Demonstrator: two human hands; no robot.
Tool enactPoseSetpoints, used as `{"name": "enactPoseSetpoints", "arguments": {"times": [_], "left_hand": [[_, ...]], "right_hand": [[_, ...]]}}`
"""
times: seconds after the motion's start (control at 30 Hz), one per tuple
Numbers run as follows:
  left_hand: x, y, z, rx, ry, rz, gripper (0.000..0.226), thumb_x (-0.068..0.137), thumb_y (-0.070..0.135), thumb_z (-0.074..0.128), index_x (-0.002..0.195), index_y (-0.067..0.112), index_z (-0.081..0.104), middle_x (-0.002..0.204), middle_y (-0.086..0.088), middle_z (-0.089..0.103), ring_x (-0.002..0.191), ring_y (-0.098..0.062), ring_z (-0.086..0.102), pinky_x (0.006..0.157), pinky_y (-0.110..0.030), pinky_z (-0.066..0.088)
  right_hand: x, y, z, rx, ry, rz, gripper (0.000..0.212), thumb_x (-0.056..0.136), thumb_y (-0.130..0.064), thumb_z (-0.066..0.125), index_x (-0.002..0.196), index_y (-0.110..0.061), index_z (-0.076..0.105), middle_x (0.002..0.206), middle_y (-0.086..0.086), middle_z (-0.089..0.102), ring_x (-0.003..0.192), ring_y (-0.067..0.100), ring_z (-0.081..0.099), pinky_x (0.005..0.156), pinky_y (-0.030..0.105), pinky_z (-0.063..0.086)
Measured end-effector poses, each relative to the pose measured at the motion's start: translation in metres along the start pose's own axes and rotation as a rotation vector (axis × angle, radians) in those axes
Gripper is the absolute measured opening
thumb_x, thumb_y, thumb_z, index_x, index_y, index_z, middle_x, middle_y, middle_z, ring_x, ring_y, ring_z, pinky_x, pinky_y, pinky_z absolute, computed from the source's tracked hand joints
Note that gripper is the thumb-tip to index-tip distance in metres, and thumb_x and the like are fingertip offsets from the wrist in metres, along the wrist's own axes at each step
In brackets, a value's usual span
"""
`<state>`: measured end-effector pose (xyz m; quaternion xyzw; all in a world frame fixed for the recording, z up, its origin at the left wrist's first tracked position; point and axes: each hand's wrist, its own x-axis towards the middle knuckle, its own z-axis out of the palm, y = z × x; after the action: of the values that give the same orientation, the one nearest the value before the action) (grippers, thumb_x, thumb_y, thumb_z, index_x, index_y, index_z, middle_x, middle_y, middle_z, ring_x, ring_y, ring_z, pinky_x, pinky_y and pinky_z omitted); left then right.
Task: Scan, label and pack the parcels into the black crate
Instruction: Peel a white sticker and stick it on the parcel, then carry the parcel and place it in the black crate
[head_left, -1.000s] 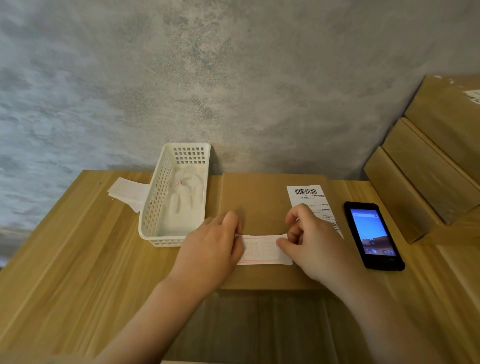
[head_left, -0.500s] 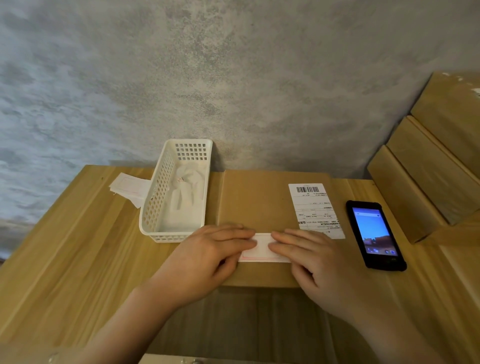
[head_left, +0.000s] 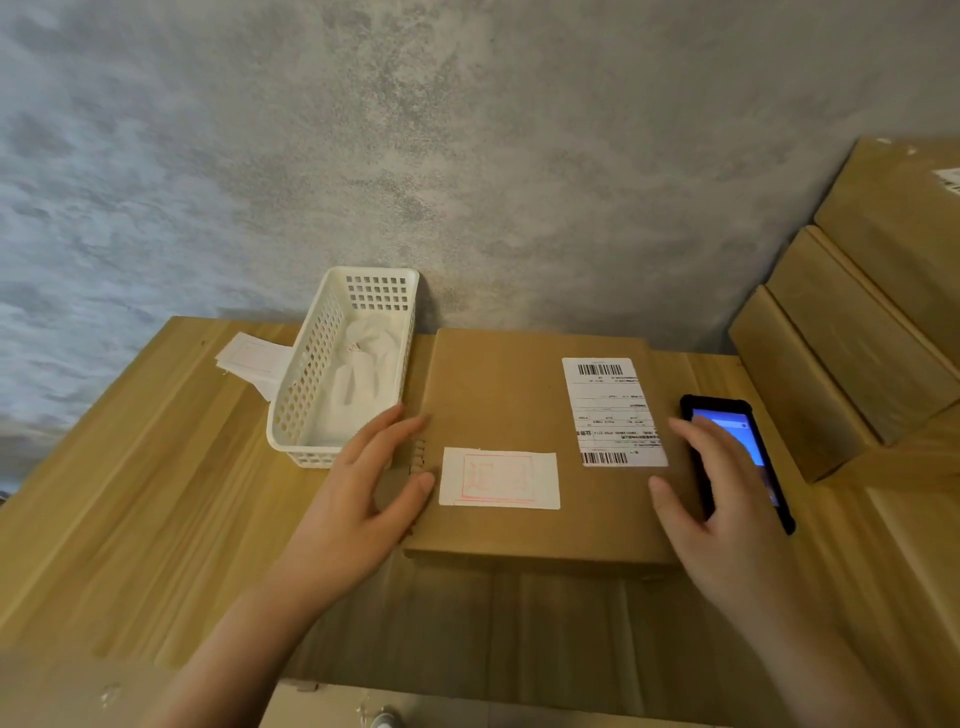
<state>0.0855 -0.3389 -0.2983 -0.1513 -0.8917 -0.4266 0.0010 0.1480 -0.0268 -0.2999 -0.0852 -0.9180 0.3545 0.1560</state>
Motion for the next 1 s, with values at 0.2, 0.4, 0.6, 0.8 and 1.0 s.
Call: {"name": "enactPoseSetpoints", "arguments": {"times": [0.2,0.4,0.6,0.8,1.0], "left_hand": [[-0.014,0.017,0.014,0.088,-0.022,-0.039,0.066,0.086,0.068,0.043,0.147,0.044,0.033,0.156,0.024,0.021,0.142,0.009,0.016,0.117,-0.026,0.019],[-0.018,0.029,0.034,0.065,0.012,-0.088,0.064,0.091,0.055,0.051,0.15,0.042,0.027,0.158,0.02,0.009,0.142,0.008,0.005,0.12,-0.029,0.015],[-0.019,0.042,0.035,0.037,0.045,-0.02,0.067,0.089,0.047,0.06,0.149,0.039,0.031,0.157,0.022,0.011,0.133,0.024,0.008,0.114,-0.015,0.02],[-0.026,0.05,0.006,-0.046,0.156,0.124,0.067,0.088,0.042,0.064,0.147,0.037,0.036,0.161,0.013,0.019,0.139,0.018,0.011,0.102,0.002,0.017],[-0.065,0.02,-0.077,-0.043,0.262,0.141,0.062,0.088,0.055,0.055,0.145,0.038,0.041,0.161,0.013,0.016,0.144,0.01,0.012,0.101,0.004,0.016]], "right_hand": [[-0.005,0.007,0.001,0.199,-0.199,0.124,0.059,0.083,-0.056,0.054,0.138,-0.054,0.033,0.123,-0.048,0.033,0.118,-0.012,0.04,0.1,0.034,0.049],[-0.006,0.0,-0.001,0.19,-0.144,0.127,0.066,0.08,-0.054,0.051,0.144,-0.04,0.036,0.132,-0.025,0.04,0.12,-0.001,0.04,0.088,0.018,0.043],[-0.013,-0.012,-0.021,0.213,-0.086,0.14,0.068,0.079,-0.052,0.052,0.145,-0.039,0.036,0.132,-0.017,0.044,0.12,0.004,0.045,0.084,0.018,0.047],[-0.018,-0.052,-0.043,0.171,0.049,0.003,0.057,0.09,-0.035,0.059,0.144,-0.037,0.04,0.123,-0.032,0.047,0.109,-0.016,0.047,0.088,0.017,0.042],[-0.033,-0.137,-0.011,0.143,0.089,-0.143,0.055,0.091,-0.035,0.06,0.143,-0.035,0.042,0.13,-0.019,0.05,0.117,-0.002,0.047,0.092,0.017,0.04]]}}
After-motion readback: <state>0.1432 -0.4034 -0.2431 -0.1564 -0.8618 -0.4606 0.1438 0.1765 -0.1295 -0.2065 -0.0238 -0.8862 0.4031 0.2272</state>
